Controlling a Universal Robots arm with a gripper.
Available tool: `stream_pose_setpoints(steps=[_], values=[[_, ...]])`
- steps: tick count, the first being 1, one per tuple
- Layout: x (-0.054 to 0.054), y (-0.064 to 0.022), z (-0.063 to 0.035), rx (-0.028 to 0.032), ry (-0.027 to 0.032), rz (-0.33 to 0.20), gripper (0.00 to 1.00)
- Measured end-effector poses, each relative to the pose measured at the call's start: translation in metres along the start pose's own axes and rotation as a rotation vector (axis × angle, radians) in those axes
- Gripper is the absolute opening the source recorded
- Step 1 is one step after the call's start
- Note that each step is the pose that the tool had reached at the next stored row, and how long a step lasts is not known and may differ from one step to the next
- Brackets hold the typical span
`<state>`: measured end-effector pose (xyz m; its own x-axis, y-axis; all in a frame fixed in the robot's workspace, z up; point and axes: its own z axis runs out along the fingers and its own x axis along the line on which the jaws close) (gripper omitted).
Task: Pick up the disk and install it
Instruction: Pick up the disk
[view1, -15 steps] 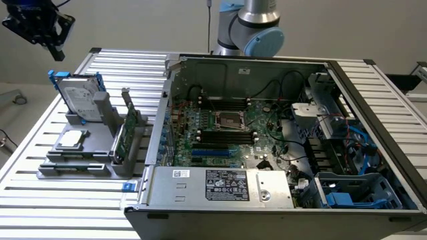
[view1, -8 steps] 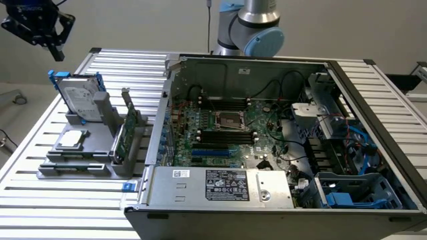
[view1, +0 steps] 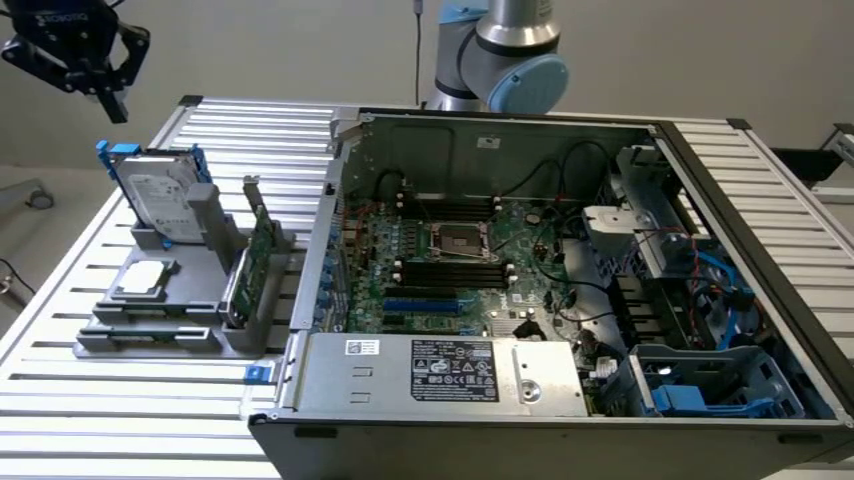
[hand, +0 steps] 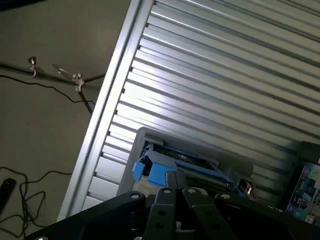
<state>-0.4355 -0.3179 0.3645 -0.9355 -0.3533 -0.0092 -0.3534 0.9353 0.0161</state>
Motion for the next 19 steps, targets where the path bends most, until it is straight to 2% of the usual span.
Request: stream_pose_setpoints(steps=[19], values=[[0.0, -0.0001, 0.0013, -0.0032, 0.0055, -0.346, 0.11]])
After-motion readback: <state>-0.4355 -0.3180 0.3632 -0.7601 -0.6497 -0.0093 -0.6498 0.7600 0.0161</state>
